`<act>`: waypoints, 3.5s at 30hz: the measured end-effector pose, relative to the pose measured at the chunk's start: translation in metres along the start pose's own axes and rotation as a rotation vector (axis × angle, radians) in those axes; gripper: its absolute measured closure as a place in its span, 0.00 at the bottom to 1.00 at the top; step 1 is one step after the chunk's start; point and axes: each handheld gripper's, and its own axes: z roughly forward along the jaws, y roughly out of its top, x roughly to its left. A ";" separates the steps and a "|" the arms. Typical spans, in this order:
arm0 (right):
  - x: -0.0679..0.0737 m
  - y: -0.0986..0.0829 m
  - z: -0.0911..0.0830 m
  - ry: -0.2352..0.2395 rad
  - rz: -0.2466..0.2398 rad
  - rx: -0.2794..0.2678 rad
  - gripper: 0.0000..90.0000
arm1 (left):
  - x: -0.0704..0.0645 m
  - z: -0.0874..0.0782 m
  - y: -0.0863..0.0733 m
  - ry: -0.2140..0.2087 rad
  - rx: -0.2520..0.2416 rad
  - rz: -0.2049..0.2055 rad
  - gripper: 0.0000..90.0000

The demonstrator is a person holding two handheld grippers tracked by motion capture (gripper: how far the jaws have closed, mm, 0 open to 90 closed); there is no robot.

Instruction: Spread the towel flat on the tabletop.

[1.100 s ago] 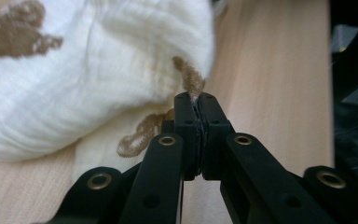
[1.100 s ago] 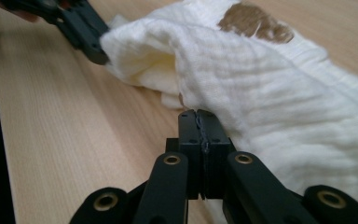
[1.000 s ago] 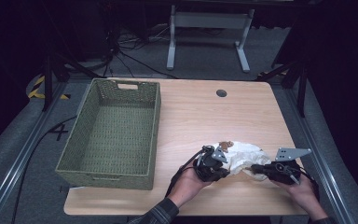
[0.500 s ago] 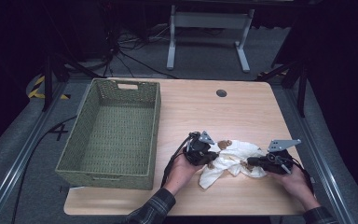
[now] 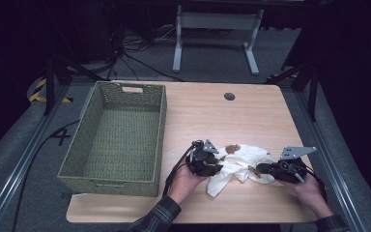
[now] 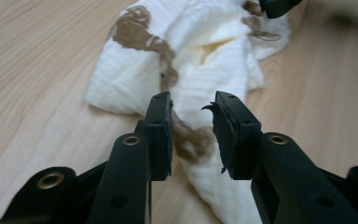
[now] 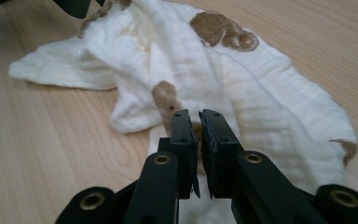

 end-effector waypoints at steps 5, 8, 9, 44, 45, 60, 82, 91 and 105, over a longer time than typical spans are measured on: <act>0.013 -0.002 0.002 0.029 -0.014 0.016 0.90 | -0.015 -0.008 -0.009 -0.032 -0.005 0.023 0.75; 0.018 -0.003 0.009 0.039 -0.035 0.037 0.86 | -0.023 -0.004 -0.016 -0.049 0.024 0.030 0.73; 0.019 -0.003 0.012 0.039 -0.038 0.049 0.85 | -0.025 -0.001 -0.018 -0.045 0.034 0.026 0.73; -0.013 -0.024 -0.039 -0.097 0.046 -0.031 1.00 | 0.000 -0.022 -0.024 0.072 0.040 -0.036 0.96; -0.016 -0.025 -0.041 -0.111 0.050 -0.026 1.00 | 0.000 -0.021 -0.025 0.065 0.041 -0.040 0.96; -0.017 -0.023 -0.042 -0.130 0.047 -0.029 0.88 | 0.002 -0.007 -0.028 0.032 0.103 -0.051 0.95; 0.037 -0.016 0.013 0.042 -0.133 0.126 0.88 | 0.002 -0.005 -0.028 0.028 0.117 -0.049 0.95; 0.026 -0.019 -0.009 0.021 -0.081 0.077 0.99 | 0.003 -0.012 -0.028 0.029 0.086 -0.049 0.95; 0.009 -0.044 -0.048 -0.040 0.011 0.030 1.00 | -0.009 -0.022 -0.029 -0.011 0.060 -0.054 0.95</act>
